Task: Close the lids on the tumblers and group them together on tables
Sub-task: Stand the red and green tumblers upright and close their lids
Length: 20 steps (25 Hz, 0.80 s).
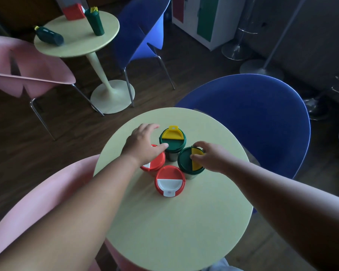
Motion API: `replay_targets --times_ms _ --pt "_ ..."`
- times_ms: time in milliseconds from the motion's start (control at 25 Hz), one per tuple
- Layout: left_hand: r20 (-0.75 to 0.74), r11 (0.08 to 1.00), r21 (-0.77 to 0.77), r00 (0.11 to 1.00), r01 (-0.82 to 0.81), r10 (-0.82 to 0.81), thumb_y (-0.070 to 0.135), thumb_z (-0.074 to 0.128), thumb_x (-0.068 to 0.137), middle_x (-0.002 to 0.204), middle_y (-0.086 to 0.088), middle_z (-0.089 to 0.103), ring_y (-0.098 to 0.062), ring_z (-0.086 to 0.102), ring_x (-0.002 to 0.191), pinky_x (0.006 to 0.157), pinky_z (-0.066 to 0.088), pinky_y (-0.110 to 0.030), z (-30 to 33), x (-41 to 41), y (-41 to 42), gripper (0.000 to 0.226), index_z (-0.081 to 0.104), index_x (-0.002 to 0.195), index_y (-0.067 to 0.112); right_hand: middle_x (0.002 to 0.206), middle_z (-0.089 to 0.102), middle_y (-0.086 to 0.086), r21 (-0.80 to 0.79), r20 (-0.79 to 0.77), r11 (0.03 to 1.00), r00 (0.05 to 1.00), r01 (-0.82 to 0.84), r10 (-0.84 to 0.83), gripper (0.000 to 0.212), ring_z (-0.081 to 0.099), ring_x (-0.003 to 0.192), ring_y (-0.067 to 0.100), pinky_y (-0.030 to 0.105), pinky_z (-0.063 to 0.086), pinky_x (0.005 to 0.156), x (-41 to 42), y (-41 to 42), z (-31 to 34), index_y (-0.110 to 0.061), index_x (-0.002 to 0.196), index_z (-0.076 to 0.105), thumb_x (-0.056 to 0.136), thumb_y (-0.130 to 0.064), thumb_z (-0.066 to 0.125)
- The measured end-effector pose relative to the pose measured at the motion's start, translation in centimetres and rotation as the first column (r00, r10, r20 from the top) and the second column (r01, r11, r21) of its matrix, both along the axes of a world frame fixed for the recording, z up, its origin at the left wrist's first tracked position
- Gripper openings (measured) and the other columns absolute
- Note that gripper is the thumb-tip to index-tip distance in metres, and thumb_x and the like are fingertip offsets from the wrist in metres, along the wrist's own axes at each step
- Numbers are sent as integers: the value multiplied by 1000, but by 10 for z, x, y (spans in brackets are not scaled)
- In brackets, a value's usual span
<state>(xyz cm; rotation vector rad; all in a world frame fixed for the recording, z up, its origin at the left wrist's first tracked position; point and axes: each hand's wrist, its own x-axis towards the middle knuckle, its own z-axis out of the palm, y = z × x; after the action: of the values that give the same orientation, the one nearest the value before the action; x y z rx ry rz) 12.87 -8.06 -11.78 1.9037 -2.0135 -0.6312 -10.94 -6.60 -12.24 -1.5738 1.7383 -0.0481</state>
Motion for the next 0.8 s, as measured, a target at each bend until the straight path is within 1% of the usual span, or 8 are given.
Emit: replay_targets --times_ms 120,200,320,440,560,640,720,800 --pt "116 962 144 961 233 -250 51 76 75 153 8 38 -20 38 139 112 34 -41 6 -16 -21 85 36 149 39 130 60 5 5 -18 1000 1000 -24 24 49 57 92 21 28 50 71 -1 -2 -1 -32 138 50 91 -44 58" --pt "171 941 203 936 271 -306 51 76 72 152 12 38 -16 41 137 109 35 -40 3 -18 -28 89 32 149 45 130 60 5 3 -33 999 998 -44 44 49 58 96 23 29 51 75 -1 -4 -2 -32 138 50 91 -45 58" --pt "171 953 162 944 256 -283 49 75 71 146 12 44 -15 47 132 106 37 -40 -4 -17 -29 85 35 146 47 130 60 4 5 -45 999 998 -49 49 50 60 103 24 31 52 81 -1 -4 -3 -31 138 50 91 -45 58" --pt "163 960 128 949 250 -270 50 75 71 142 13 46 -15 48 131 105 38 -40 -9 -17 -27 83 37 145 47 129 60 6 12 -55 999 997 -51 51 50 60 105 26 31 51 80 1 -3 -3 -30 139 48 92 -45 56" --pt "181 953 159 942 257 -284 55 74 70 147 12 41 -16 44 135 108 35 -44 -8 -16 -24 89 31 147 47 130 59 7 20 -73 997 994 -76 77 51 59 106 26 31 51 81 2 -2 -3 -28 141 45 94 -45 54" --pt "176 966 133 954 223 -245 58 71 75 152 8 37 -18 39 138 110 33 -45 -4 -14 -18 88 28 150 42 134 57 8 7 -61 999 997 -46 46 57 58 109 26 32 49 83 1 -3 1 -25 144 42 93 -49 54" --pt "121 988 26 980 153 -155 54 66 81 146 2 46 -21 46 132 107 36 -44 4 -11 -8 72 41 145 34 134 55 7 -67 -33 997 999 25 -27 54 58 102 24 31 46 77 1 -4 9 -23 141 46 93 -47 53" --pt "67 991 -100 994 88 -82 48 61 79 121 1 61 -24 59 110 97 46 -43 13 -3 9 48 63 122 28 126 56 4 -227 -50 974 999 -10 -2 41 54 91 20 29 43 71 3 -5 19 -21 129 53 92 -37 54"
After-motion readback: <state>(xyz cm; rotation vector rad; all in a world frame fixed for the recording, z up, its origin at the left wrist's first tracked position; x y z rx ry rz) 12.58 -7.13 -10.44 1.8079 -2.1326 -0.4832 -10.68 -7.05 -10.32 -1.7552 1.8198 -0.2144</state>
